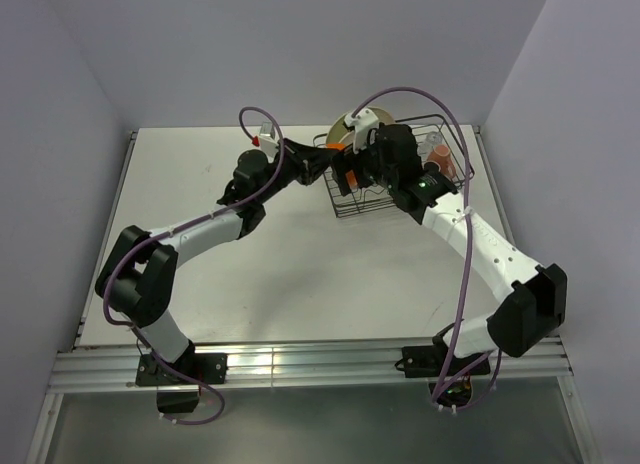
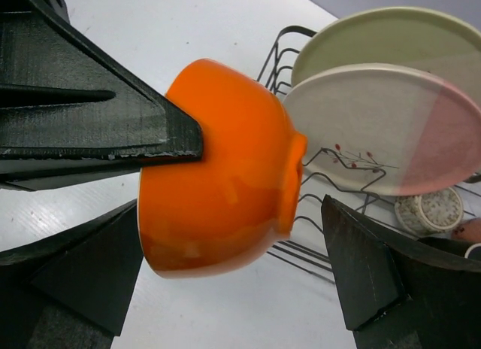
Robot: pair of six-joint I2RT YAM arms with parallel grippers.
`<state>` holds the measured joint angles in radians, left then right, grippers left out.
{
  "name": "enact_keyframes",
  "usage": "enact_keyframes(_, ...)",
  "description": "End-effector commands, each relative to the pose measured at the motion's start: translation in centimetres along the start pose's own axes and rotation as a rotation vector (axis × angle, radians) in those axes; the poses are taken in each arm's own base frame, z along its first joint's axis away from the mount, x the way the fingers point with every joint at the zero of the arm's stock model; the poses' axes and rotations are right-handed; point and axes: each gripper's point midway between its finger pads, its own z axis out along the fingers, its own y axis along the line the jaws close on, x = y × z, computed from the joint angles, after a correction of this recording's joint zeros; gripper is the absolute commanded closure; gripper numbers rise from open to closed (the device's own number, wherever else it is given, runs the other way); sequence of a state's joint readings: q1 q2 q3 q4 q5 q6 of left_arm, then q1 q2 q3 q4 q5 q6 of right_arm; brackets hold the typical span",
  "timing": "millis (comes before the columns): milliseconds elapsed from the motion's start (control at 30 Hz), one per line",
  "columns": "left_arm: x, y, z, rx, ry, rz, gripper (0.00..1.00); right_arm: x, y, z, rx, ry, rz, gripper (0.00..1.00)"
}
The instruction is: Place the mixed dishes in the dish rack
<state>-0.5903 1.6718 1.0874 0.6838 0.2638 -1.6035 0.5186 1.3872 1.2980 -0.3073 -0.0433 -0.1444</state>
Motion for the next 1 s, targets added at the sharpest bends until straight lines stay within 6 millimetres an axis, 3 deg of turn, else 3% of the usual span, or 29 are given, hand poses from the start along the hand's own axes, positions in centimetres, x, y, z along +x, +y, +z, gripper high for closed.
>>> enact_keyframes(0,0.0,-5.3,-1.0,0.123,-0.005,-0.016,1.0,-2.3,0.0,-0.1,-0.042,-0.048,-0.028,0.0)
enact_keyframes(167,0.1,-5.2,-1.3,0.131,0.001,-0.055,1.0,-1.9,-0.1,1.0,-0.065,-0.026,-0.04,0.0)
enact_keyframes(367,-0.1,-4.7,-1.8,0.137,-0.007,-0.084,1.0,-1.3,-0.3,1.4,-0.048,-0.015,-0.021,0.16)
enact_keyframes(767,-0.2,-4.7,-1.8,0.148,-0.006,-0.101,1.0,0.3,-0.9,2.8,-0.005,0.051,0.005,0.12)
enact_keyframes(867,-0.2,-4.8,-1.8,0.155,-0.005,-0.106,1.0,0.5,-0.8,2.9,-0.005,0.054,0.008,0.19)
enact_keyframes(967,-0.2,-4.6,-1.8,0.151,-0.005,-0.111,1.0,0.5,-0.7,2.9,-0.012,0.05,0.017,0.36)
